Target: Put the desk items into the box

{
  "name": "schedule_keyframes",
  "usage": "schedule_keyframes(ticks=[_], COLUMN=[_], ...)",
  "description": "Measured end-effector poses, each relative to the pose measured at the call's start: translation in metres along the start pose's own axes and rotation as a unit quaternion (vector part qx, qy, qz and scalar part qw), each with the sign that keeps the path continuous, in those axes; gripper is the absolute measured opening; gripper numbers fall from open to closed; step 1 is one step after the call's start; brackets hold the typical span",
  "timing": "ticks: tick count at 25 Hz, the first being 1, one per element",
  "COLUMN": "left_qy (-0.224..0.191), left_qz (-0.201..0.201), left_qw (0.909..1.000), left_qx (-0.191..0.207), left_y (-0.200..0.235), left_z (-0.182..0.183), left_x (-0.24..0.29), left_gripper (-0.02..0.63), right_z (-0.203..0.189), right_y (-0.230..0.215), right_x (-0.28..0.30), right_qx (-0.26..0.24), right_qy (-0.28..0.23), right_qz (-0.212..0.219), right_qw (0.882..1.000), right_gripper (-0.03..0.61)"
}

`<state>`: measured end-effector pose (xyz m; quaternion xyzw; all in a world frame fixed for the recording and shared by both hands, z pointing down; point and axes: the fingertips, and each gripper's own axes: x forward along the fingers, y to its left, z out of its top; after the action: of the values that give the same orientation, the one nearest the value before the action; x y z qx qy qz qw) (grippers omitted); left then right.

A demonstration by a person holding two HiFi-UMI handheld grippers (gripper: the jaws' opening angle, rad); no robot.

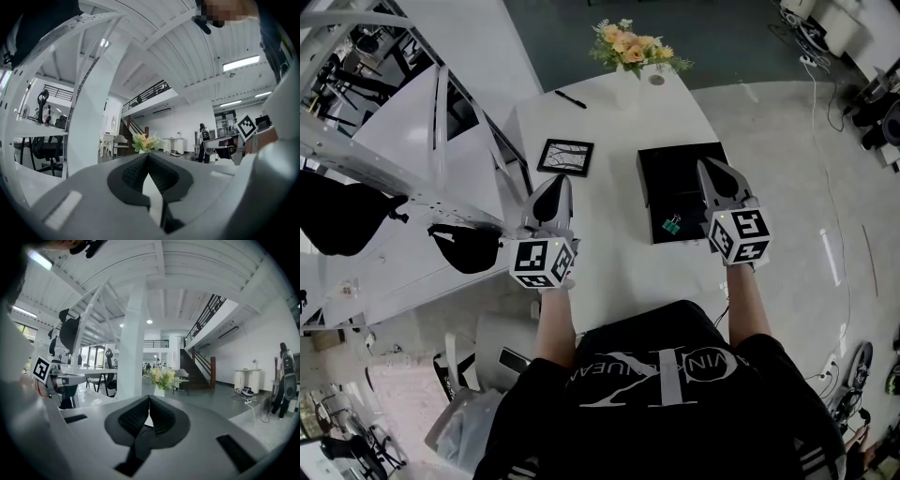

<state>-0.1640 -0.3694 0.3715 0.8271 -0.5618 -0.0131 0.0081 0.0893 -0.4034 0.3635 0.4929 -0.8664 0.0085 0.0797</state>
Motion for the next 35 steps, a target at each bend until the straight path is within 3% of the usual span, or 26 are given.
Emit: schedule_keyframes(ticks=[35], left_qy=[0.017], left_qz=[0.004], left_qw=[0.9998], left_qx=[-0.004], left_y=[-0.002], left_z=[-0.013], left_x=[0.003], left_gripper=[0.011], right_z=[-0.001], right_y=[-0.009], right_x=[-0.004], right_qx=[0.001], right_qy=[-0.016], right_qz=[-0.014], right_qw=[1.000], right_gripper=[0.015])
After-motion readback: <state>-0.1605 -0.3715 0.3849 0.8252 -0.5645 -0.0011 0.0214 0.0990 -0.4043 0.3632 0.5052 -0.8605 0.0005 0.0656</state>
